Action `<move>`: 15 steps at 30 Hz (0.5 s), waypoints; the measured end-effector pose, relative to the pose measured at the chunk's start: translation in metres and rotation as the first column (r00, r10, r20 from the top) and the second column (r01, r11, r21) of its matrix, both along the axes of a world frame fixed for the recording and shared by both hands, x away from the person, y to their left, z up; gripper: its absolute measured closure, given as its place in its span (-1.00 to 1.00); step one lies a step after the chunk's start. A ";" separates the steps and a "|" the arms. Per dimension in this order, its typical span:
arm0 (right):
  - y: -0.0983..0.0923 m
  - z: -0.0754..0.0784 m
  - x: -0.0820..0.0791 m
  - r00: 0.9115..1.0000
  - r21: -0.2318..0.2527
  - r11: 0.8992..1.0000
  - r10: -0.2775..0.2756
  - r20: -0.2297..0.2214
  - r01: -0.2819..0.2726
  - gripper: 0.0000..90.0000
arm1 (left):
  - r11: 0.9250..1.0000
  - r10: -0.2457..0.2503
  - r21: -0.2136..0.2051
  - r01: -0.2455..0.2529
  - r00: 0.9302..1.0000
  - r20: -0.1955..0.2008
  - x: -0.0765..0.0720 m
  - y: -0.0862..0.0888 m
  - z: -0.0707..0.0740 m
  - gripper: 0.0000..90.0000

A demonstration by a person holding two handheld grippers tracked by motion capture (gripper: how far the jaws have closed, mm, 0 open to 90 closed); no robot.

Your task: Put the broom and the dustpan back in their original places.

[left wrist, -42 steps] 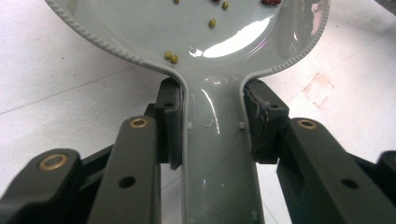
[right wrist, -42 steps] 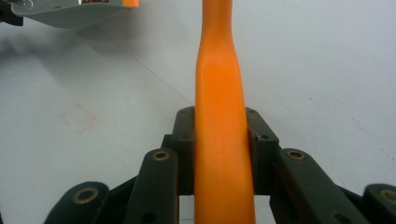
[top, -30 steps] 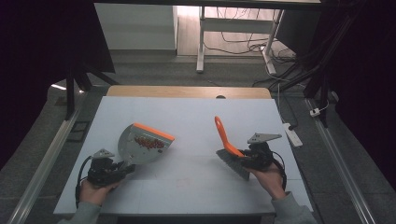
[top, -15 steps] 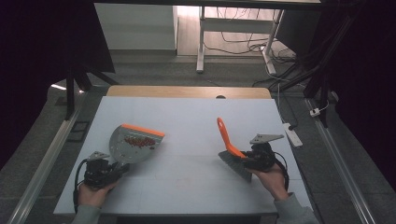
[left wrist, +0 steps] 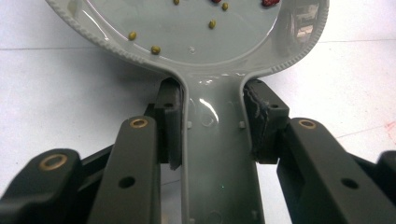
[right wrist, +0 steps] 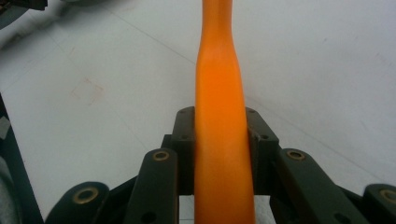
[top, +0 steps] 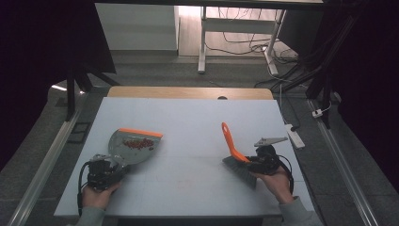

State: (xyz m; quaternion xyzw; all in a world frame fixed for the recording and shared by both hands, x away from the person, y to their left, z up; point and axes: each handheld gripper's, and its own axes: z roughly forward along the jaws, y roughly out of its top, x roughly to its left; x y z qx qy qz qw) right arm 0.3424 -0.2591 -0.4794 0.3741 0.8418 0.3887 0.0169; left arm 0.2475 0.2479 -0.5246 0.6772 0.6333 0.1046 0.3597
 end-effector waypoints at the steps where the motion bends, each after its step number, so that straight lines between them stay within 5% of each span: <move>1: -0.001 -0.002 0.001 1.000 0.000 1.000 -0.003 -0.010 0.003 0.56 | 1.000 0.002 0.000 -0.002 1.000 -0.002 0.000 0.000 0.000 0.37; 15: -0.016 -0.013 0.020 0.996 0.000 0.998 -0.066 -0.065 0.066 0.53 | 1.000 0.004 -0.004 -0.004 1.000 -0.014 0.003 -0.001 -0.003 0.37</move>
